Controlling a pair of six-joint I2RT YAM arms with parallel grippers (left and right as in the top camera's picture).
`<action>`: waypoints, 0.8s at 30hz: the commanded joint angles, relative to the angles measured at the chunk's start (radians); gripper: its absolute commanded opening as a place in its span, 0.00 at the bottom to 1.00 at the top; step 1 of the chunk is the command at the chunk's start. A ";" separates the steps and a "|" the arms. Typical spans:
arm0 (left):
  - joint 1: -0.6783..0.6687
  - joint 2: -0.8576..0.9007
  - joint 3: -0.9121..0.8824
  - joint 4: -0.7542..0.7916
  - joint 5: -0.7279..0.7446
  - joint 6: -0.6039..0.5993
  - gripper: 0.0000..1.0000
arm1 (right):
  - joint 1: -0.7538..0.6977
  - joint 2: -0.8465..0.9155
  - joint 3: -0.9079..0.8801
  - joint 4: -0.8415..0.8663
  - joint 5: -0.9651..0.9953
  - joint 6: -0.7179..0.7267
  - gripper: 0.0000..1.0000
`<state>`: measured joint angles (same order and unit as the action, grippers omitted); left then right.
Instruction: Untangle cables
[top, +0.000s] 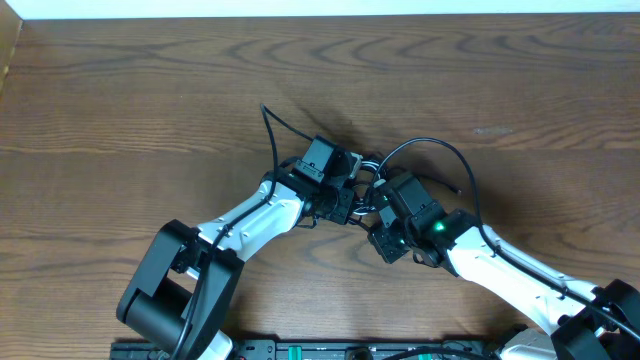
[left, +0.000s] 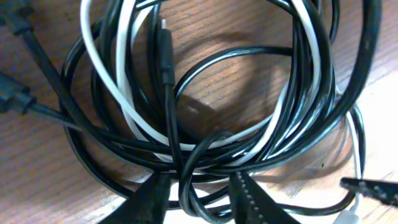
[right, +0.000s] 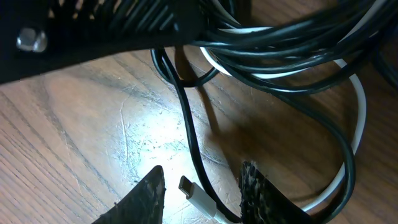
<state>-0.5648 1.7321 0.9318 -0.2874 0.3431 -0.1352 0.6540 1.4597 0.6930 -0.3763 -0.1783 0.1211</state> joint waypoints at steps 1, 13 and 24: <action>0.002 0.013 0.003 0.000 -0.028 0.004 0.38 | 0.004 0.005 0.013 0.002 0.012 -0.015 0.36; -0.023 0.016 -0.045 0.058 -0.045 -0.005 0.38 | 0.004 0.005 0.013 0.002 0.011 -0.015 0.36; -0.071 0.074 -0.046 0.107 -0.043 -0.092 0.07 | 0.004 0.005 0.013 -0.002 0.012 -0.027 0.37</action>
<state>-0.6300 1.7782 0.9035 -0.1673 0.3088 -0.1860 0.6540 1.4597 0.6930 -0.3775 -0.1780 0.1177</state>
